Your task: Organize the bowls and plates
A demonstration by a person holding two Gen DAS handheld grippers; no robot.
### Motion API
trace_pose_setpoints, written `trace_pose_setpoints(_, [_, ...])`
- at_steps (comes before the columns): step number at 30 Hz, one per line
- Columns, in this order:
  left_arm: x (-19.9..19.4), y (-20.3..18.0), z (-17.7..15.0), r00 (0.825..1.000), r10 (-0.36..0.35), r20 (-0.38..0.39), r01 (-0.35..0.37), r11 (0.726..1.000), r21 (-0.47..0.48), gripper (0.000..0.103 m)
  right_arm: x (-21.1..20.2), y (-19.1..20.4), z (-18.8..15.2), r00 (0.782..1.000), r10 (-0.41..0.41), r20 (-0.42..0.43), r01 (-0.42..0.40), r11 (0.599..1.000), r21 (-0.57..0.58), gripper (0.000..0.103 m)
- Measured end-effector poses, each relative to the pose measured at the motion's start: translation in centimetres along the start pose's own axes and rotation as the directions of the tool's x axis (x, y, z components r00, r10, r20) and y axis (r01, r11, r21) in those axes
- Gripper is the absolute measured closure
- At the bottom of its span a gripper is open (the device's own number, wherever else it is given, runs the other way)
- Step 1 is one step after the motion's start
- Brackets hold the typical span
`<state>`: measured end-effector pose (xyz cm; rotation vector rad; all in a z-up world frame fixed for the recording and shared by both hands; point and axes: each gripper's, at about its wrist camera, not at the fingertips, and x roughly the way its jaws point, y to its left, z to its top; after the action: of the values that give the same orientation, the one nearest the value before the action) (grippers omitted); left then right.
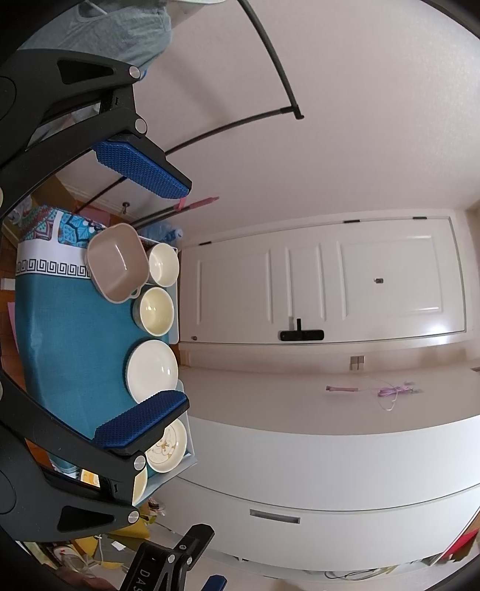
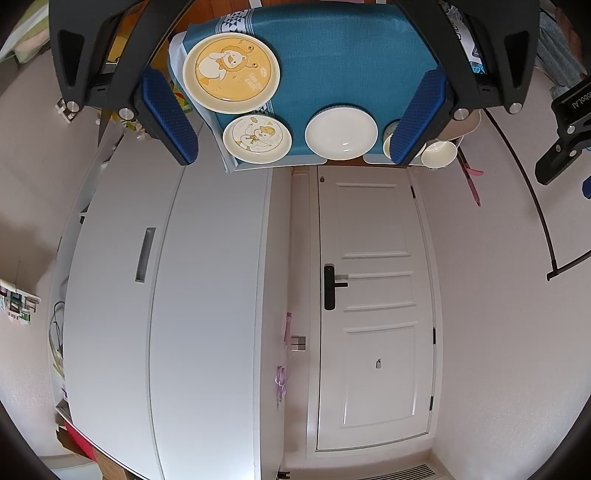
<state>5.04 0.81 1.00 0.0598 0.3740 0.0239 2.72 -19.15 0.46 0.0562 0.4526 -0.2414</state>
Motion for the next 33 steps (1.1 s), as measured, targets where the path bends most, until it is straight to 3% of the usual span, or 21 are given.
trace_pose_setpoints(33, [1.3, 0.6, 0.4, 1.0, -0.008, 0.005, 0.008, 1.0, 0.004, 0.0, 0.4, 0.1, 0.1, 1.0, -0.006, 0.0, 0.006, 1.0, 0.001, 0.0])
